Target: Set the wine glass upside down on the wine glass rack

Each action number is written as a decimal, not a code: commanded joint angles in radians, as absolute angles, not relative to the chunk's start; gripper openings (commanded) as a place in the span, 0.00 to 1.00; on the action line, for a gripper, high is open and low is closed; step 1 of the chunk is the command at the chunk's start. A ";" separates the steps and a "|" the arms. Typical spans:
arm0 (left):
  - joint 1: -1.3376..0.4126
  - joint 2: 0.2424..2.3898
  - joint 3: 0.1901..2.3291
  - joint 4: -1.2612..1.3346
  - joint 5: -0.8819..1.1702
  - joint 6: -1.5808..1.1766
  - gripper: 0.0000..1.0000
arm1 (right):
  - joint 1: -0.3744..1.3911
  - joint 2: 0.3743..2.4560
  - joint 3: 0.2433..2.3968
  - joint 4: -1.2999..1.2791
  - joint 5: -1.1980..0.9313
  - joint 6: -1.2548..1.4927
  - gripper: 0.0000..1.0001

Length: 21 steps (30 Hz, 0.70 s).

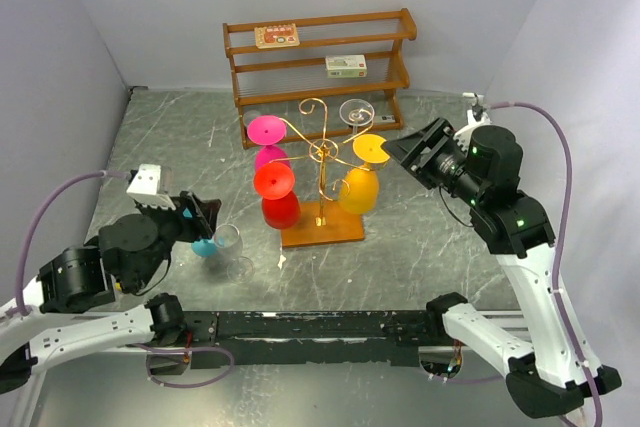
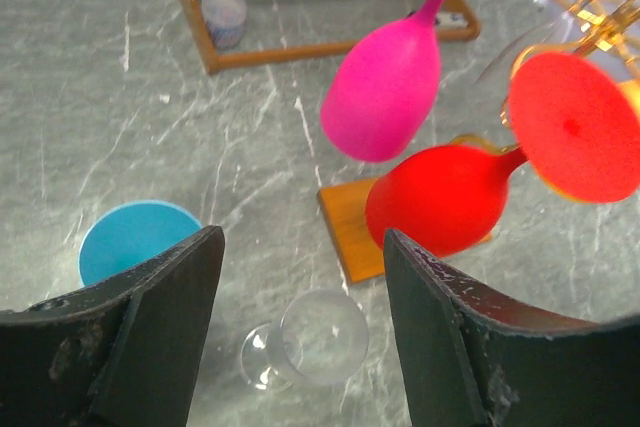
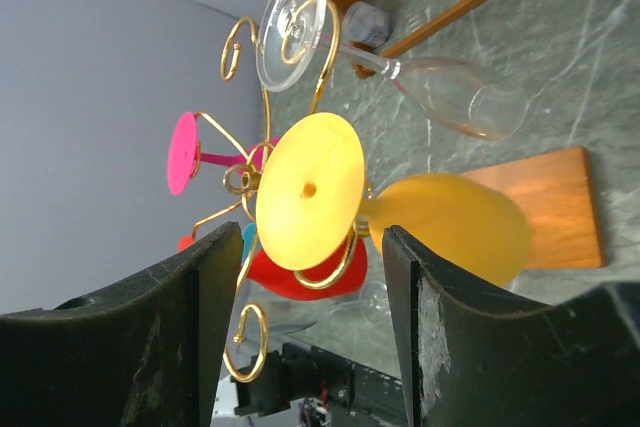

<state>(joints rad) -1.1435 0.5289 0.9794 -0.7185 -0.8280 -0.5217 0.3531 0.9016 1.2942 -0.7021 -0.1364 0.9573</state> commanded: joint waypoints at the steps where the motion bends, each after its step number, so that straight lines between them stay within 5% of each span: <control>1: -1.148 0.543 0.997 -0.899 -0.852 -0.676 0.74 | 0.353 0.860 1.320 -0.724 -0.048 0.881 0.58; 8: -1.148 0.535 0.961 -0.945 -0.801 -0.780 0.69 | 0.353 0.828 1.344 -0.755 0.033 0.794 0.58; 13: -1.147 0.622 1.002 -1.126 -0.832 -0.976 0.43 | 0.352 0.804 1.337 -0.745 0.069 0.750 0.58; 21: -1.147 0.733 1.022 -1.228 -0.766 -1.073 0.52 | 0.353 0.793 1.313 -0.649 0.042 0.683 0.58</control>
<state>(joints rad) -1.1435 0.7094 0.9871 -1.1431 -0.8066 -0.9920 0.3531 0.7963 1.3209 -0.7116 0.0376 0.7376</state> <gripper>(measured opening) 0.502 0.581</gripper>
